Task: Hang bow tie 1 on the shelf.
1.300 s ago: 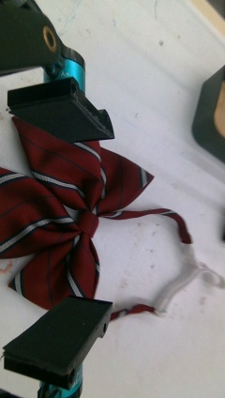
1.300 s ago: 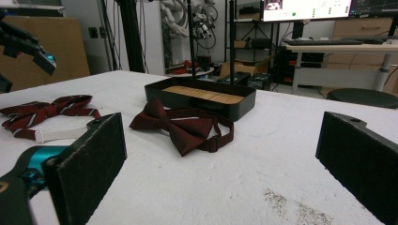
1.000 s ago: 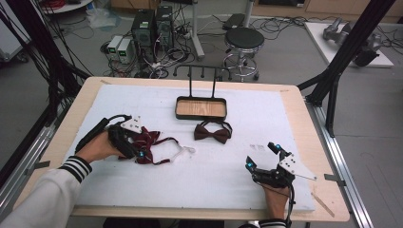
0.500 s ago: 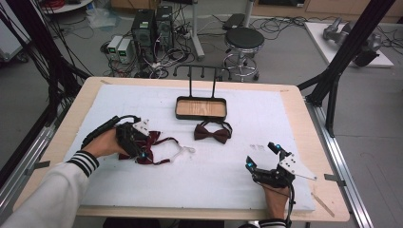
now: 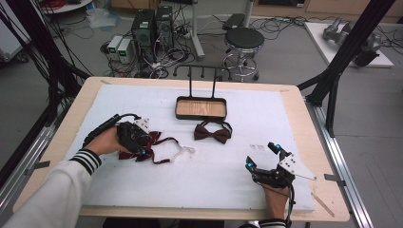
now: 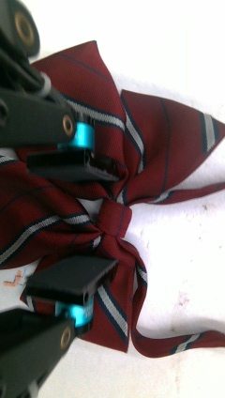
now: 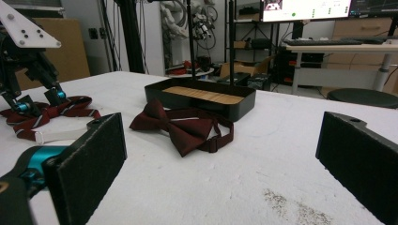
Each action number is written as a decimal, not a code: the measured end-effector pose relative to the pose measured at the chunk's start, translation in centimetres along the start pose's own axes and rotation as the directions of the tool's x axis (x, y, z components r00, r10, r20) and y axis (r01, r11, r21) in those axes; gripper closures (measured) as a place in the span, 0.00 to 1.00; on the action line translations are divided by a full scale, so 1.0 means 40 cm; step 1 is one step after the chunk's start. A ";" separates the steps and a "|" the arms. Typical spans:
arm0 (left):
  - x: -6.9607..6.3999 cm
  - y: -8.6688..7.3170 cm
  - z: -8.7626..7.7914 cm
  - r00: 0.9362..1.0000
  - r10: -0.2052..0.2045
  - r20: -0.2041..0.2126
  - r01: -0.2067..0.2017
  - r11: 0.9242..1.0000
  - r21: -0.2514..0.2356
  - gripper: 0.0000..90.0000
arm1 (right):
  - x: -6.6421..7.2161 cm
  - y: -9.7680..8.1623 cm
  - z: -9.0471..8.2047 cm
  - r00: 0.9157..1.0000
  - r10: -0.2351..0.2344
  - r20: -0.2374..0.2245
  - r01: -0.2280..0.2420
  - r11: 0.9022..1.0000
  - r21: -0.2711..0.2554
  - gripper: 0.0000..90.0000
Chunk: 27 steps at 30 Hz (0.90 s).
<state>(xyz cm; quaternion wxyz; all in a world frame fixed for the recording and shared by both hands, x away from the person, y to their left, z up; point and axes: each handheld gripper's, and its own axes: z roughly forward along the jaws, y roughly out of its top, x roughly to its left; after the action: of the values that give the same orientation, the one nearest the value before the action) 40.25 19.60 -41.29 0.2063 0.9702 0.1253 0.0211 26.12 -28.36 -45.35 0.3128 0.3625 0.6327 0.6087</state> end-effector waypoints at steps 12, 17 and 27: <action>-0.010 0.002 -0.004 0.999 -0.030 -0.020 0.031 0.999 0.010 0.76 | 0.000 0.000 0.000 1.000 0.004 0.000 -0.004 1.000 0.001 0.01; -0.012 -0.003 -0.007 0.998 -0.043 -0.040 0.042 0.999 -0.012 0.77 | 0.000 0.000 0.000 1.000 0.004 0.000 -0.004 1.000 0.001 0.01; 0.001 -0.017 -0.068 0.984 -0.110 -0.141 0.083 0.980 -0.182 0.77 | -0.001 0.000 0.001 1.000 -0.001 0.001 0.001 1.000 0.001 0.01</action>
<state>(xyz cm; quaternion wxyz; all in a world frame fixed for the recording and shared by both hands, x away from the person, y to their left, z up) 39.89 21.28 -39.06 0.2817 0.9366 0.1853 0.0952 26.15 -28.37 -45.34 0.3131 0.3628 0.6329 0.6081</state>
